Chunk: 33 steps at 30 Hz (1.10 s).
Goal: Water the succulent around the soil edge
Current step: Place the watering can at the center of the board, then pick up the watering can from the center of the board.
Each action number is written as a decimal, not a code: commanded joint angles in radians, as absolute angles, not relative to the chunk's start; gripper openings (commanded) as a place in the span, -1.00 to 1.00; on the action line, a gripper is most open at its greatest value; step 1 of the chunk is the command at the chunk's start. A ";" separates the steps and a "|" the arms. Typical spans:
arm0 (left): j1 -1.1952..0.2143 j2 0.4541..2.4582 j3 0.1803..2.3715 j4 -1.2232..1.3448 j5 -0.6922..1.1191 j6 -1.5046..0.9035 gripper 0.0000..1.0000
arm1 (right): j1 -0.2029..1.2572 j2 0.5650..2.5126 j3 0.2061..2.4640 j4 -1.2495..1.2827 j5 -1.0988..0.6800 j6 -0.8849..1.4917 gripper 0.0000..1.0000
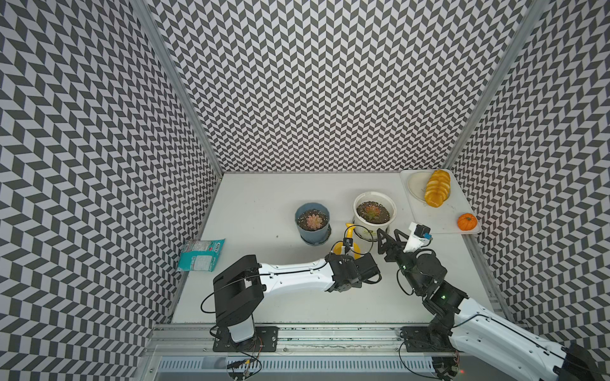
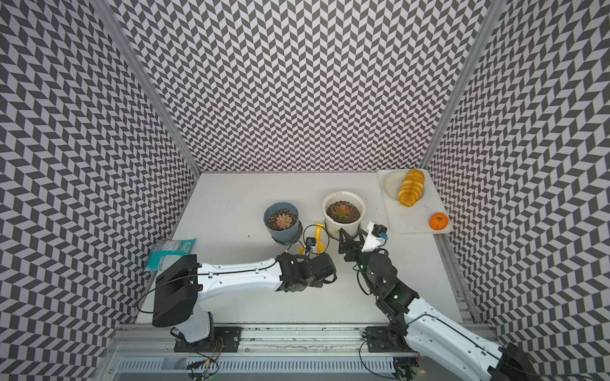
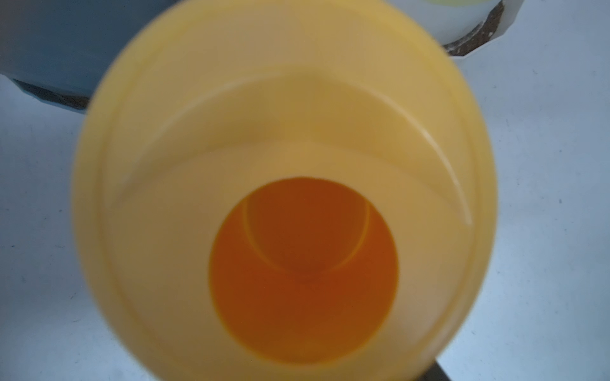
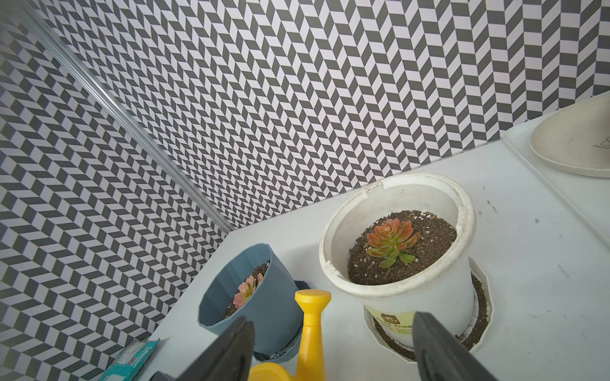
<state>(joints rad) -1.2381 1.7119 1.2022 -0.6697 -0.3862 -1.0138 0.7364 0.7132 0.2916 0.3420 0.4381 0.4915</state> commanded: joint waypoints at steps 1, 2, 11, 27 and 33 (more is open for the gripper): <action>-1.237 1.710 1.239 -0.631 -0.379 -0.986 0.13 | 0.731 0.705 0.296 0.361 0.466 0.497 0.60; -1.237 1.705 1.239 -0.629 -0.376 -0.983 0.15 | 0.731 0.704 0.297 0.361 0.467 0.498 0.60; -1.250 1.550 1.143 -0.556 -0.291 -0.957 0.53 | 0.730 0.706 0.299 0.356 0.473 0.487 0.60; -1.214 1.199 1.168 -0.837 -0.369 -0.530 0.70 | 0.730 0.748 0.336 0.346 0.375 0.416 0.50; -0.971 0.966 0.970 -0.718 -0.374 -0.436 0.72 | 0.732 0.768 0.344 0.346 0.373 0.414 0.49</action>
<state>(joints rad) -1.0534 1.0500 1.0531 -0.7422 -0.3492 -0.5228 0.7345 0.7654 0.3172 0.3138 0.3866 0.4278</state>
